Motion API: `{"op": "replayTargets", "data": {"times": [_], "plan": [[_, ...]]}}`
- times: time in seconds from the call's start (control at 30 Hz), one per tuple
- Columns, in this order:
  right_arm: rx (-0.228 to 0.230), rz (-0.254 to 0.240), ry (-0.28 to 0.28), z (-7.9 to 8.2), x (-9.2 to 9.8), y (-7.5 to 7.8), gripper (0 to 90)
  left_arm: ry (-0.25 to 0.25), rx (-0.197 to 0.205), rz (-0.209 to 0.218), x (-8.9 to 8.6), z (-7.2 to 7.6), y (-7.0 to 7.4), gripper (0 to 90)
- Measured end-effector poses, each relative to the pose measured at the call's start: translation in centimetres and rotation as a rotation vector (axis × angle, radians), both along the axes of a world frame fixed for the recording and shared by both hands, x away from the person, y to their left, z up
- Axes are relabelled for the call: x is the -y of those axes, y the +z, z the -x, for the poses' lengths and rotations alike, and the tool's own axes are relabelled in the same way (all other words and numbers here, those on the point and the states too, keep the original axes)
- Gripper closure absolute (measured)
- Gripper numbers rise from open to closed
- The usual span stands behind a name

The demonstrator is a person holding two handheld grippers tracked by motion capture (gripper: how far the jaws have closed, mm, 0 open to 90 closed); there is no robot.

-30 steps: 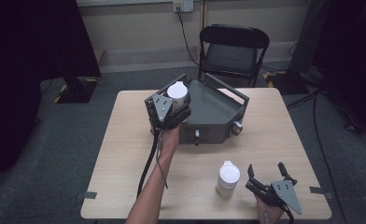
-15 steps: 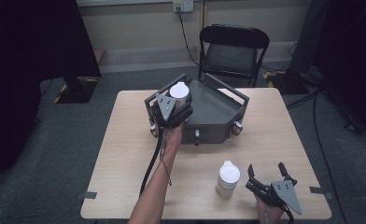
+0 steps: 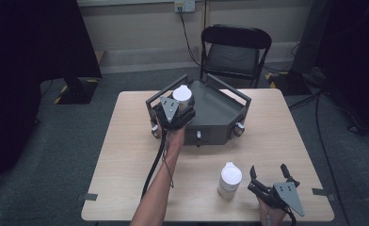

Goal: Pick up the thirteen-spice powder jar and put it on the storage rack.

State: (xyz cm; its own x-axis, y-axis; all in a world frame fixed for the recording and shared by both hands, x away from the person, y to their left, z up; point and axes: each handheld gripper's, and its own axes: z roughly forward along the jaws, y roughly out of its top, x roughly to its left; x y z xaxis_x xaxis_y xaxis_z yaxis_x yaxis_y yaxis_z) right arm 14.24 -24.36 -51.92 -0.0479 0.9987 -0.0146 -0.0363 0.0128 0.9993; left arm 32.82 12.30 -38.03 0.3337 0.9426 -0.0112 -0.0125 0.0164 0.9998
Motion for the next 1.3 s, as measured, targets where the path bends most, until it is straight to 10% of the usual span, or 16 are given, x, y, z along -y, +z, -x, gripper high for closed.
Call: {"op": "replayTargets", "data": {"times": [0.93, 1.3], "plan": [[0.000, 0.000, -0.003, 0.00, -0.05, 0.01, 0.0, 0.002, 0.026, -0.010, 0.03, -0.26, -0.72, 30.0], [0.000, 0.000, -0.003, 0.00, -0.05, 0.00, 0.0, -0.038, -0.003, 0.036, -0.67, -0.84, -0.50, 1.0]]}}
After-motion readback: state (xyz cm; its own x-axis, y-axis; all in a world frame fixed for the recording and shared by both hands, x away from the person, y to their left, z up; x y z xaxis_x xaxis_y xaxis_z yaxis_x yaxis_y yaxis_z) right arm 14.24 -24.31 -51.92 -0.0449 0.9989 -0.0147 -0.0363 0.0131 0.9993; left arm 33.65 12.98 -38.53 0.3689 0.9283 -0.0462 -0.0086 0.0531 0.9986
